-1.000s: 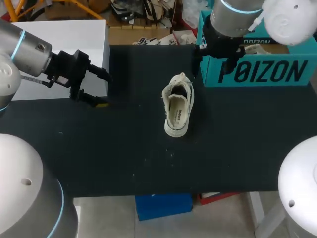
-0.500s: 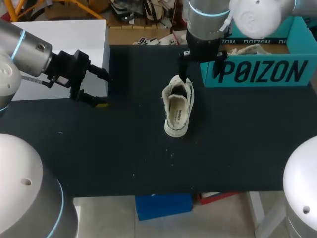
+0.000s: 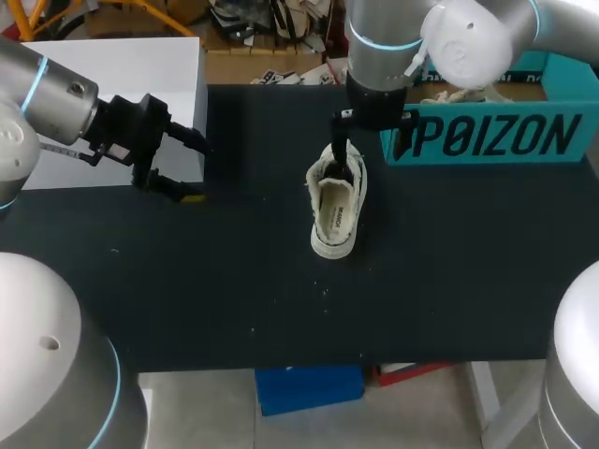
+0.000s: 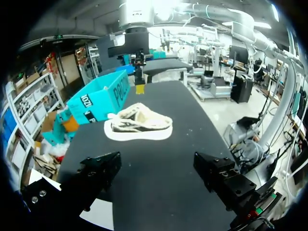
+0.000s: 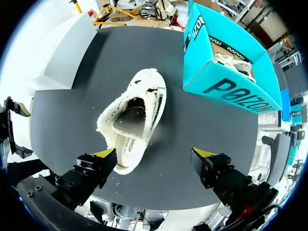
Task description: Take the shoe out of the shoebox, open the shoe tongue, remove and reinsert the insole, then place the shoe into the shoebox
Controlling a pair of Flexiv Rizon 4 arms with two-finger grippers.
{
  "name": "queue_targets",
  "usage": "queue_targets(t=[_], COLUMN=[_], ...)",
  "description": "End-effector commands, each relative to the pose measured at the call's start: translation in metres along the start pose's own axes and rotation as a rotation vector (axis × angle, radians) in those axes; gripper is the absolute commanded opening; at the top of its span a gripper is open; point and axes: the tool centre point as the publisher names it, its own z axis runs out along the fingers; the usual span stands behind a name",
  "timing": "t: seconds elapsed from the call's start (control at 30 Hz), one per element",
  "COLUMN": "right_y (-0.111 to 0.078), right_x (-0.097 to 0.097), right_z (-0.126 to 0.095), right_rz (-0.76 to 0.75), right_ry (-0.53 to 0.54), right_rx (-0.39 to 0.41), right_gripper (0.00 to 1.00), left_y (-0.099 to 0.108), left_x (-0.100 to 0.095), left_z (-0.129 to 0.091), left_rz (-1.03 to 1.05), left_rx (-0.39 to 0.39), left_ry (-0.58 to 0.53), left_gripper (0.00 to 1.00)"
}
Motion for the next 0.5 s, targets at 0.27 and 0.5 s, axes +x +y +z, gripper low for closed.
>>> queue_targets(t=[0.27,0.5], right_y=[0.008,0.012], right_x=[-0.002,-0.006], right_z=[0.027,0.043], right_rz=[0.004,0.001], right_ry=[0.021,0.029], right_rx=[0.012,0.018], right_gripper=[1.0,0.94], left_y=[-0.001,-0.001], left_x=[0.0,0.0], left_z=[0.0,0.0], left_rz=[-0.001,-0.001], left_rx=[-0.006,-0.006], left_ry=[0.001,0.001], left_gripper=[1.0,1.0])
